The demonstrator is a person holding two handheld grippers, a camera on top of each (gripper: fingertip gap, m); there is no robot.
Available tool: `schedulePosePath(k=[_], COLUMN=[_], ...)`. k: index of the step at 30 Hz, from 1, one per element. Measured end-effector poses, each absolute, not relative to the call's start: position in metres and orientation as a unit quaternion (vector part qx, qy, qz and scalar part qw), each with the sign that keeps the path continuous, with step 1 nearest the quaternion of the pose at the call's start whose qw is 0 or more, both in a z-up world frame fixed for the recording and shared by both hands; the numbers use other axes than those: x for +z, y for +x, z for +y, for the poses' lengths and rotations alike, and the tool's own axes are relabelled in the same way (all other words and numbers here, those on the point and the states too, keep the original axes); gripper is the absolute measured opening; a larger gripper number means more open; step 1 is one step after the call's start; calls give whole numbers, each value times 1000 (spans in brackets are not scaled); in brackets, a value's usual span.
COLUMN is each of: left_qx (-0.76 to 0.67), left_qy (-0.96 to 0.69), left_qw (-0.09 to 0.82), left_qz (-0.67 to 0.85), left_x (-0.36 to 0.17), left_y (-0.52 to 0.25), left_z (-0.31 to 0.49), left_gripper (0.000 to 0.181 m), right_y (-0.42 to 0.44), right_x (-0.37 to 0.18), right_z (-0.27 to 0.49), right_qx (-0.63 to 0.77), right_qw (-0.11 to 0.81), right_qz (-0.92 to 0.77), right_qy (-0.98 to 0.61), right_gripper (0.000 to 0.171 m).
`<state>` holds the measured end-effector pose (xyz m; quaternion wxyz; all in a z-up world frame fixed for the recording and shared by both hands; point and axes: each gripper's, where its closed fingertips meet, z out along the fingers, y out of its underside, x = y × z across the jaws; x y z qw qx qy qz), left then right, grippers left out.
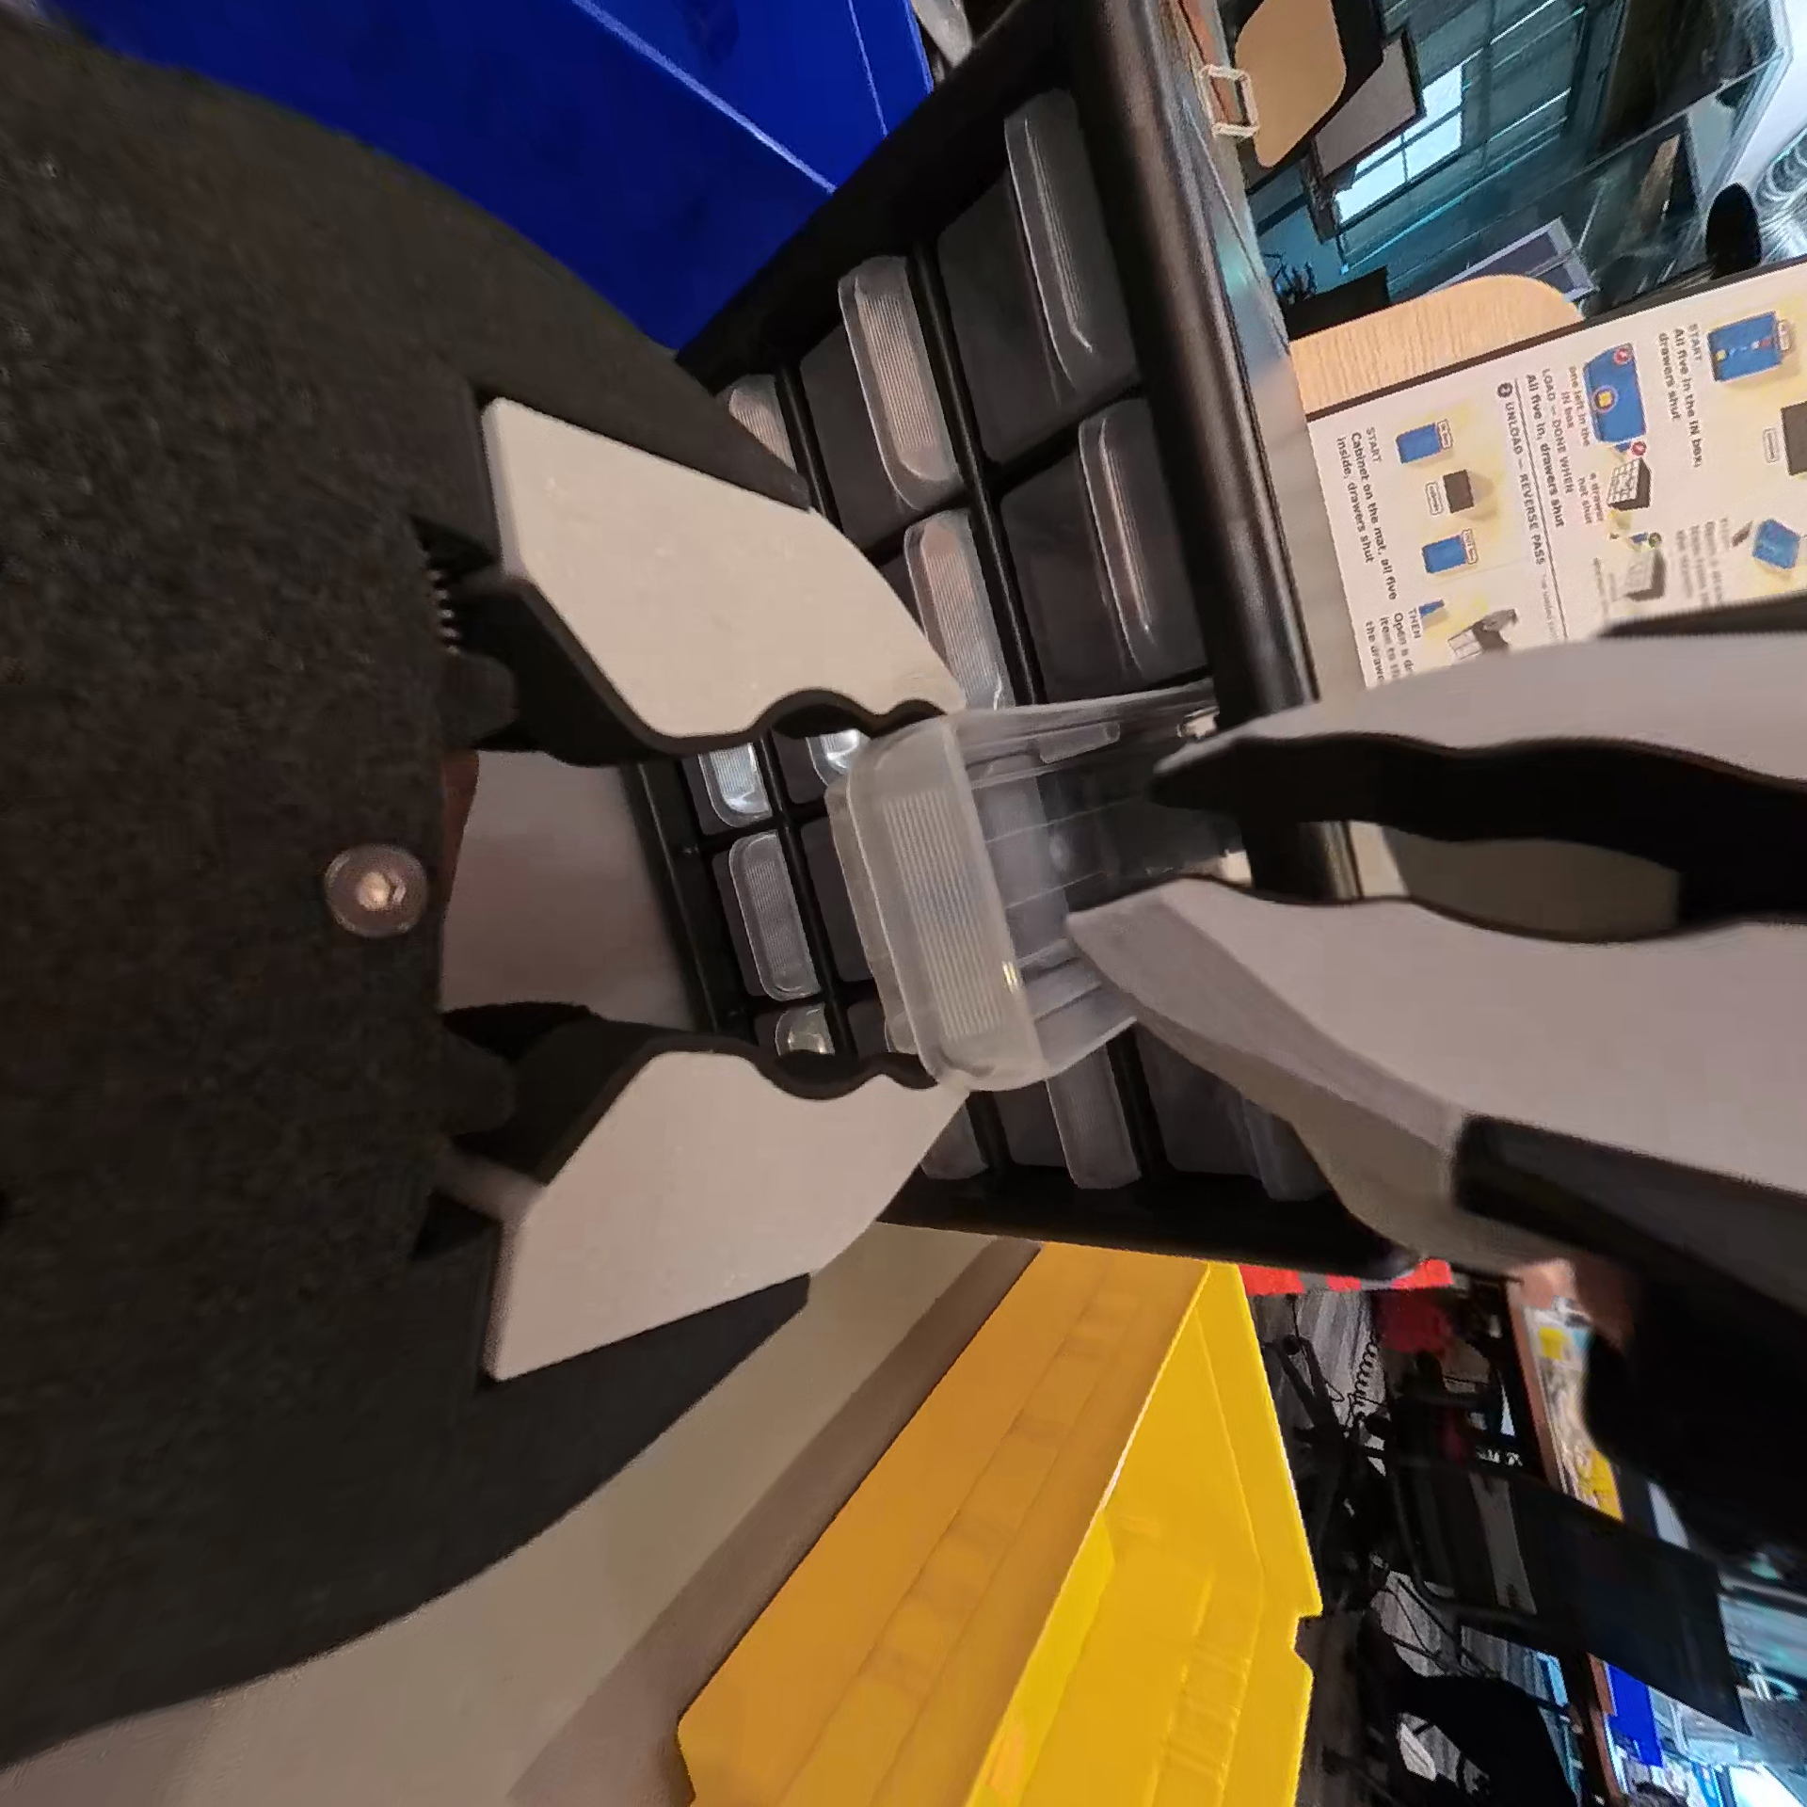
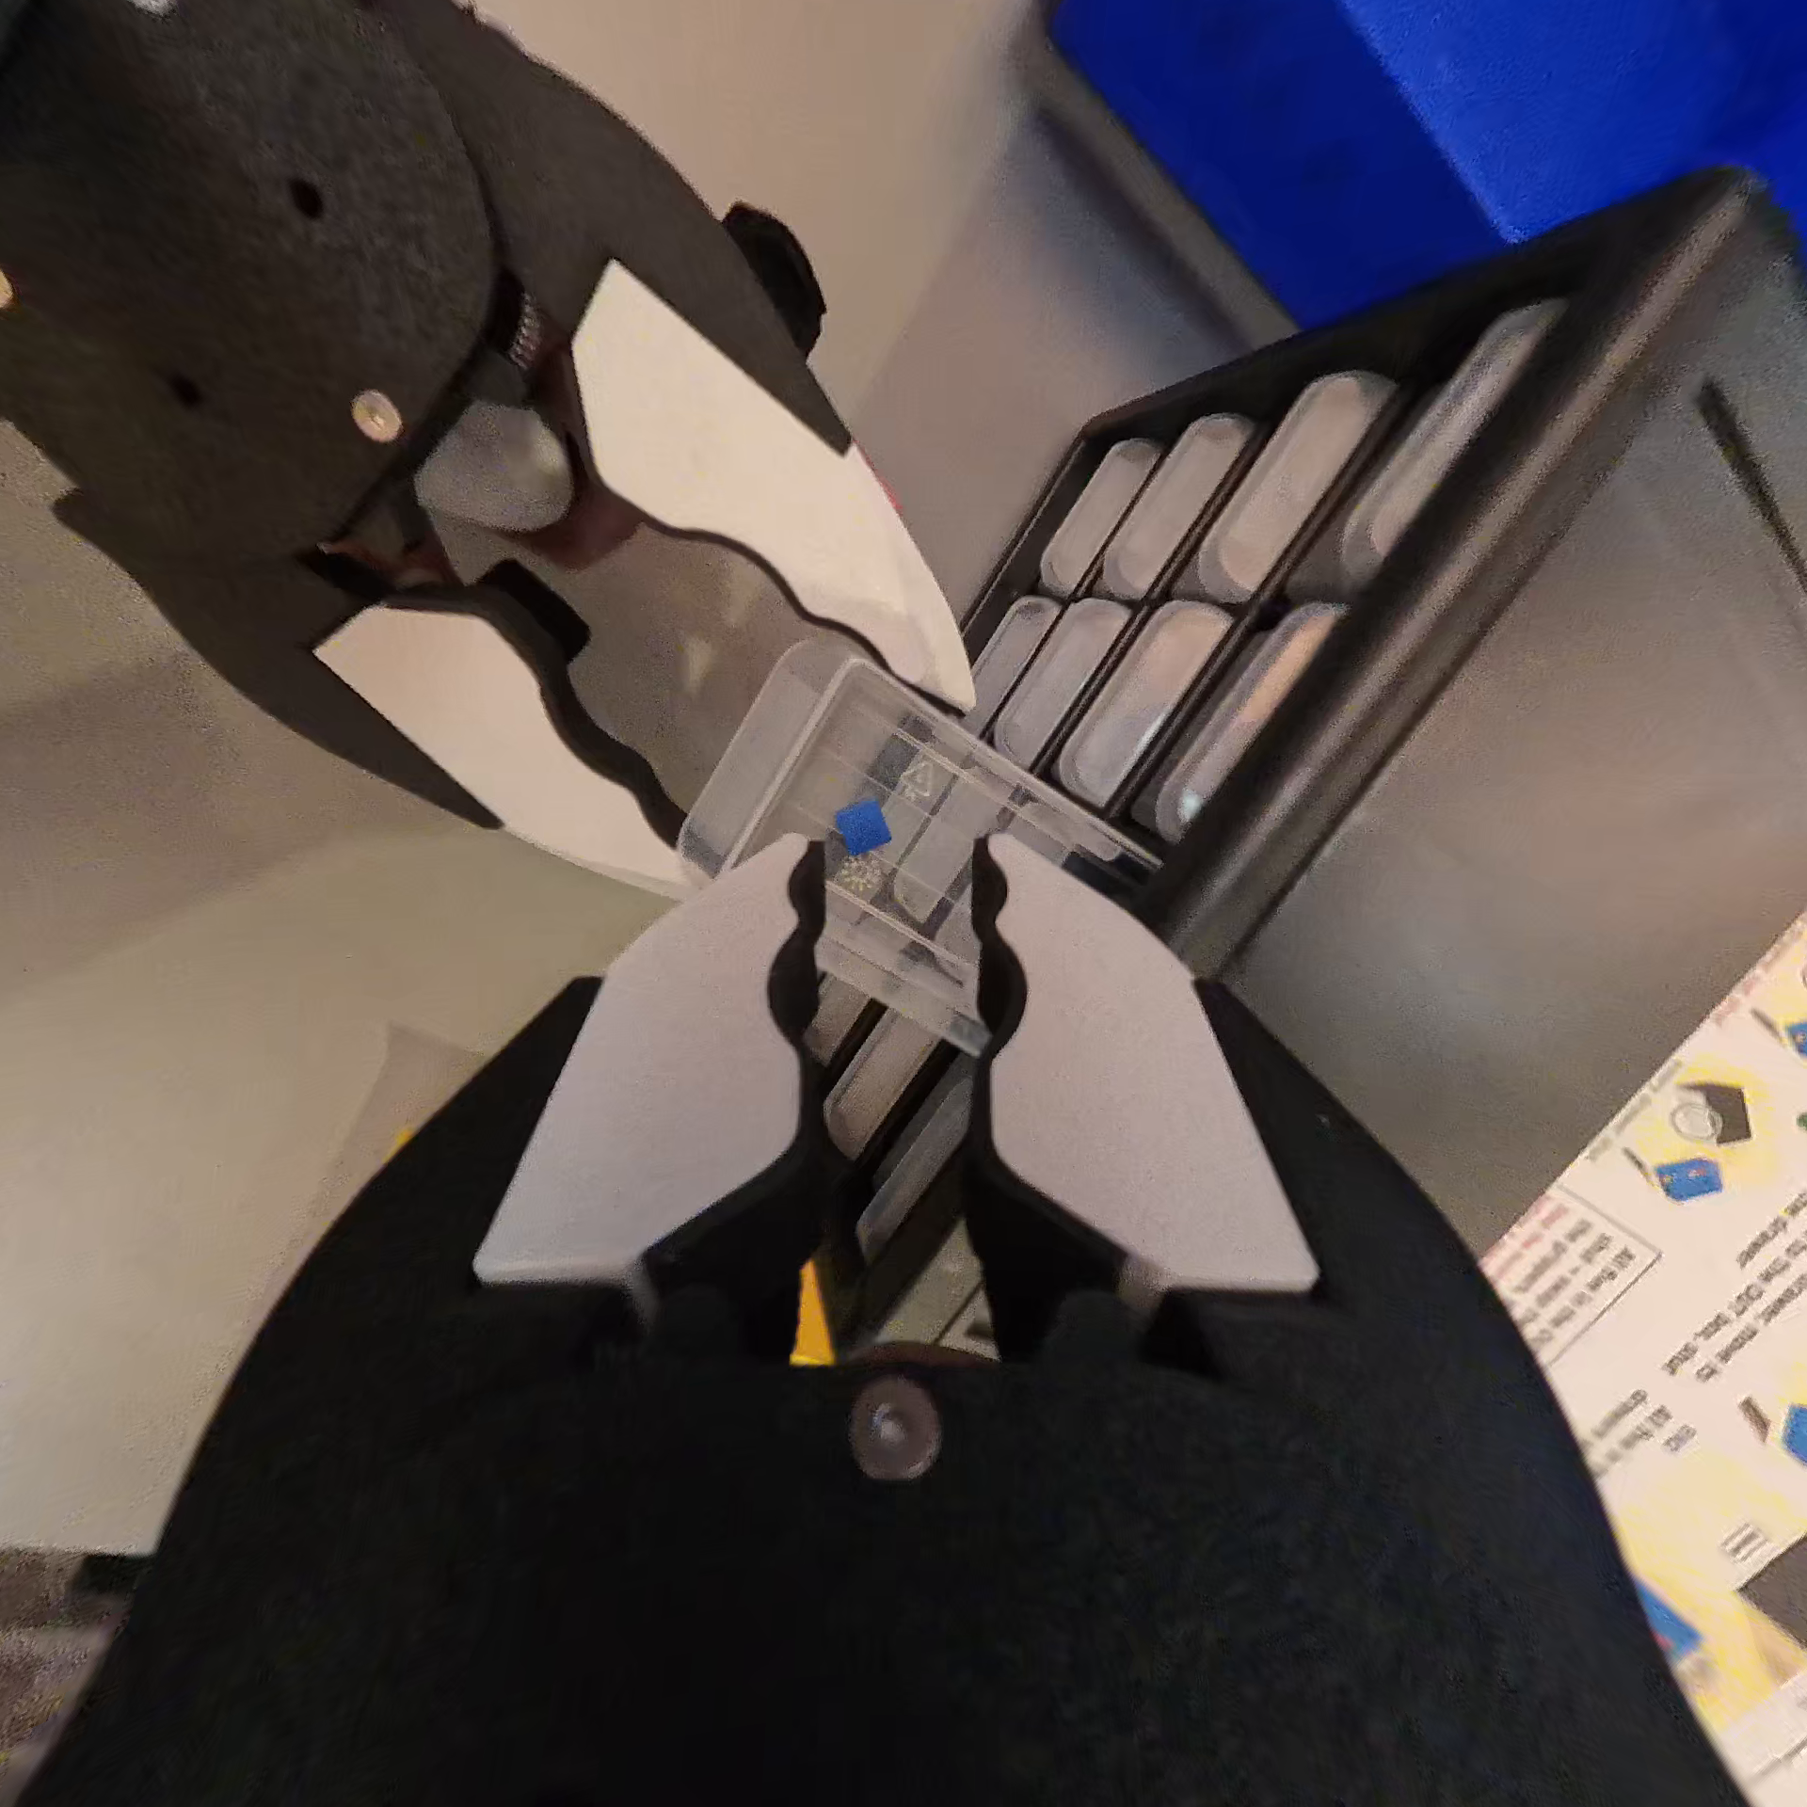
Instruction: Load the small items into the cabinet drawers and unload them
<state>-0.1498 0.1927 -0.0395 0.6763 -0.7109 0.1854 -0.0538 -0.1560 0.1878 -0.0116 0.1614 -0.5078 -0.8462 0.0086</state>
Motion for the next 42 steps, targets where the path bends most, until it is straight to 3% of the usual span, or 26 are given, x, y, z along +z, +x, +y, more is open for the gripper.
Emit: schedulePosePath(k=[10, 19, 27, 34, 42], left_qx=[-58, -60, -62, -62, -64], left_qy=[-712, -711, -712, -714, -717], left_qw=[675, 675, 673, 671, 668], left_qz=[186, 190, 189, 190, 190], left_x=[-40, -39, -39, -39, -40], left_y=[-151, -151, -151, -151, -152], left_z=[192, 193, 193, 193, 192], left_gripper=[62, 61, 61, 61, 61], right_y=[-159, -155, -156, -156, -158], right_x=[-34, -42, -38, -38, -42], right_z=[188, 187, 192, 190, 191], right_qx=[-35, -39, -46, -55, -60], right_qw=[68, 52, 81, 72, 60], right_qz=[-890, -903, -900, -900, -901], right_qy=[-449, -425, -425, -427, -425], right_gripper=[20, 0, 0, 13, 8])
